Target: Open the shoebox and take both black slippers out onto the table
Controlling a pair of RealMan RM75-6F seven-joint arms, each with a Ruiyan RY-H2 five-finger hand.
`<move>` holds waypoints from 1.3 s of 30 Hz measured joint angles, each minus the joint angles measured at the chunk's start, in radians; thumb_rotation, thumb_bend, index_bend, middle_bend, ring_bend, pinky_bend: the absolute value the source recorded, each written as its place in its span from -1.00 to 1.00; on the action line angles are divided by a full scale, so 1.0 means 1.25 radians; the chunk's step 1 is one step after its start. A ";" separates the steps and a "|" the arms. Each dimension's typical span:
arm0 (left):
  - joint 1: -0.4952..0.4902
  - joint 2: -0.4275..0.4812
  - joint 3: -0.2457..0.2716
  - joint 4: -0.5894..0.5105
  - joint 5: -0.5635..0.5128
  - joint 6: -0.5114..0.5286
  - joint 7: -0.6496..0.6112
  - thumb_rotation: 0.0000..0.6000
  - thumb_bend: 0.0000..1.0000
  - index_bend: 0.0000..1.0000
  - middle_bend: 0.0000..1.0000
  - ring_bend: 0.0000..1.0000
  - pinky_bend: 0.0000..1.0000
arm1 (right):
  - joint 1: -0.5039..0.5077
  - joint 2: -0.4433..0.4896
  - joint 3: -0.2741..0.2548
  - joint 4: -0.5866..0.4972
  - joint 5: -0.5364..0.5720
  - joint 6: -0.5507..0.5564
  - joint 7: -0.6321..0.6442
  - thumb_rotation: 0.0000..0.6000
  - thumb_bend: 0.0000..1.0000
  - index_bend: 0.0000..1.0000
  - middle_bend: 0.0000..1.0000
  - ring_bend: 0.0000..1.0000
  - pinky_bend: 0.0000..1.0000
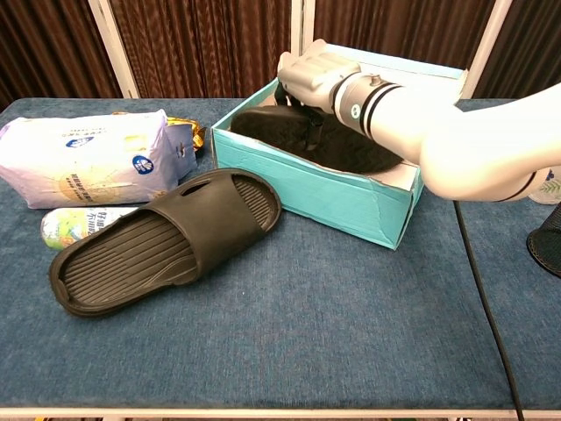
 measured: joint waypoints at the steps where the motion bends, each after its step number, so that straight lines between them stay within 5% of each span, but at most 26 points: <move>1: 0.000 0.000 0.000 -0.001 0.000 0.000 0.001 1.00 -1.00 -0.60 -0.68 -0.90 -0.91 | -0.006 0.010 0.002 -0.015 -0.019 0.013 0.015 1.00 -0.34 0.54 0.16 -0.06 -0.39; 9: -0.005 0.008 -0.004 -0.016 0.005 0.003 0.013 1.00 -1.00 -0.60 -0.68 -0.90 -0.91 | -0.046 0.123 0.020 -0.188 -0.120 0.086 0.098 1.00 -0.33 0.56 0.17 -0.06 -0.36; 15: -0.005 0.018 -0.005 -0.033 0.007 0.009 0.027 1.00 -1.00 -0.60 -0.68 -0.90 -0.91 | -0.088 0.252 0.030 -0.402 -0.197 0.127 0.173 1.00 -0.33 0.56 0.17 -0.06 -0.35; 25: -0.004 0.032 -0.003 -0.067 0.016 0.021 0.049 1.00 -1.00 -0.60 -0.68 -0.90 -0.91 | -0.151 0.536 0.021 -0.772 -0.307 0.022 0.487 1.00 -0.33 0.56 0.17 -0.06 -0.35; 31: 0.001 0.040 0.001 -0.080 0.016 0.027 0.055 1.00 -1.00 -0.60 -0.68 -0.90 -0.91 | -0.154 0.609 -0.008 -0.832 -0.384 -0.107 0.624 1.00 -0.33 0.56 0.17 -0.06 -0.44; 39: 0.006 0.043 0.006 -0.086 0.017 0.029 0.054 1.00 -1.00 -0.60 -0.68 -0.90 -0.91 | -0.144 0.567 -0.068 -0.797 -0.435 -0.153 0.539 1.00 -0.33 0.56 0.17 -0.06 -0.64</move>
